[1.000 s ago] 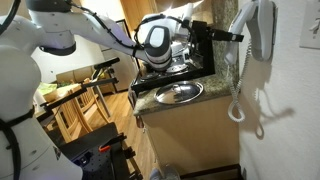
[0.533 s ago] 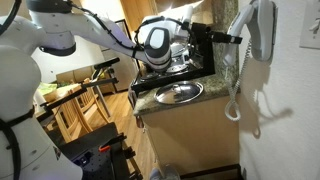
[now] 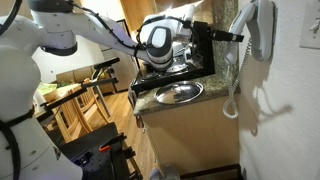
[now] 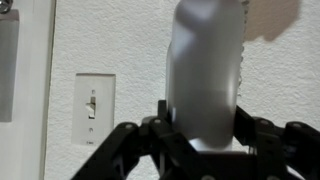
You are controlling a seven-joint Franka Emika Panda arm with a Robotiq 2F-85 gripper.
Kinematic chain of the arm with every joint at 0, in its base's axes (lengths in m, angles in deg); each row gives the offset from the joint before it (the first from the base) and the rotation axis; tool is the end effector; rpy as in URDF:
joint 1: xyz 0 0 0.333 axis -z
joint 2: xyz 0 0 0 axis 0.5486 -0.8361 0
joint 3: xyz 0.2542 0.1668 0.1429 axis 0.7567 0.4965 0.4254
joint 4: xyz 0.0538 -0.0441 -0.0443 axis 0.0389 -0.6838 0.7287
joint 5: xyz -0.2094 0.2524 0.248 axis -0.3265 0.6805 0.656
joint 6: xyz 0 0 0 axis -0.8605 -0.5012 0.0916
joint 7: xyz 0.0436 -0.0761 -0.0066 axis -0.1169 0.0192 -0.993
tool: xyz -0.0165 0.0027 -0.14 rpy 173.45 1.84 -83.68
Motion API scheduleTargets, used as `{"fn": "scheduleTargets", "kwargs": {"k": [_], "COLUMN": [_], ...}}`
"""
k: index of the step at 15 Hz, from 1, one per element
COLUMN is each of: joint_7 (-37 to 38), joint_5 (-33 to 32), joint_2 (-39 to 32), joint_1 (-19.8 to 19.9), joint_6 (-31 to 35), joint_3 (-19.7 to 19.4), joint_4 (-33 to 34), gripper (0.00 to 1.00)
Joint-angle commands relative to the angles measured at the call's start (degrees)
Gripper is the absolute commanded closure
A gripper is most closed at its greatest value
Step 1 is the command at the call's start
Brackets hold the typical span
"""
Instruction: Hang the intercom headset on the holder
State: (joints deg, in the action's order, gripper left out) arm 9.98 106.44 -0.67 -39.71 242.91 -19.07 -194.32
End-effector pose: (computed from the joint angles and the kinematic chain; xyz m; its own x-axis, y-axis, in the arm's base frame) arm 0.6319 0.0114 0.2958 0.3029 -0.1674 0.9382 -0.6212 -0.7812 0.0612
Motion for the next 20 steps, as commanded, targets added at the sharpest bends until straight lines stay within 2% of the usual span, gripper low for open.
{"fn": "scheduleTargets", "kwargs": {"k": [1,9,10,18,19,20], "joint_7": [-0.65,-0.82,-0.09,-0.09,-0.09,-0.09], "joint_5": [-0.81,-1.35,-0.36,-0.36,-0.36,-0.39], "joint_2": [-0.56,-0.76,-0.80,-1.17,-1.17,-1.10], "joint_1": [2.12,4.37,2.97,3.42,3.43,3.83], "joint_6": [1.44,1.29,0.27,0.27,0.27,0.97], "joint_3": [-0.53,-0.15,0.22,0.32,0.32,0.49], "joint_4": [2.41,4.62,2.56,2.96,2.97,3.16], "gripper": [0.66,0.66,0.41,0.41,0.66,0.66]}}
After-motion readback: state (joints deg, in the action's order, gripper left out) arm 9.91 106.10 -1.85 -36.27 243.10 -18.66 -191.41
